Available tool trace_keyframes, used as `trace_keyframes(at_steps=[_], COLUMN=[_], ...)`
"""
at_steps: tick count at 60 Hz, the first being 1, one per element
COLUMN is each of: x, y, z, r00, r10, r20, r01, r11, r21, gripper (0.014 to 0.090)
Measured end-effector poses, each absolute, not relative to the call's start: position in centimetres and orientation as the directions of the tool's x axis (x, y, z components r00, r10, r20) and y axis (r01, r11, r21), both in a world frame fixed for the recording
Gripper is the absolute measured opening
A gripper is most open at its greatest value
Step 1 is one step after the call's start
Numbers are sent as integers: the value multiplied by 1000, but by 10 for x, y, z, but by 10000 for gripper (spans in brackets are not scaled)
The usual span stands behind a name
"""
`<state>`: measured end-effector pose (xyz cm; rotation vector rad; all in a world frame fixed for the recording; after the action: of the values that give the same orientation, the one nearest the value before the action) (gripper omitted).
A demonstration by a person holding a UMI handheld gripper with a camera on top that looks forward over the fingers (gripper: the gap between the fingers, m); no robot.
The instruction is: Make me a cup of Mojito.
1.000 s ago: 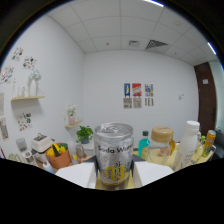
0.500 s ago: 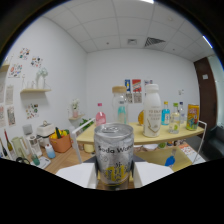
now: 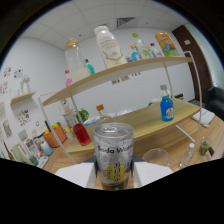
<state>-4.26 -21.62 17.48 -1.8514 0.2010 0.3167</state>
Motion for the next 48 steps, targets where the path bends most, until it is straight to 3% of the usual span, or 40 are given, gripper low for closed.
trace_keyframes(at_steps=[9, 23, 38, 48], x=[-42, -39, -29, -16], y=[-213, -205, -195, -195], z=[182, 213, 231, 235], r00=[788, 255, -304, -550], r10=[-19, -29, -4, 32], r20=[-615, -967, -953, -834], r01=[-594, -944, -932, -826], r11=[-283, -224, -207, -171], r21=[-753, -242, 299, 538], gripper=[509, 508, 506, 508])
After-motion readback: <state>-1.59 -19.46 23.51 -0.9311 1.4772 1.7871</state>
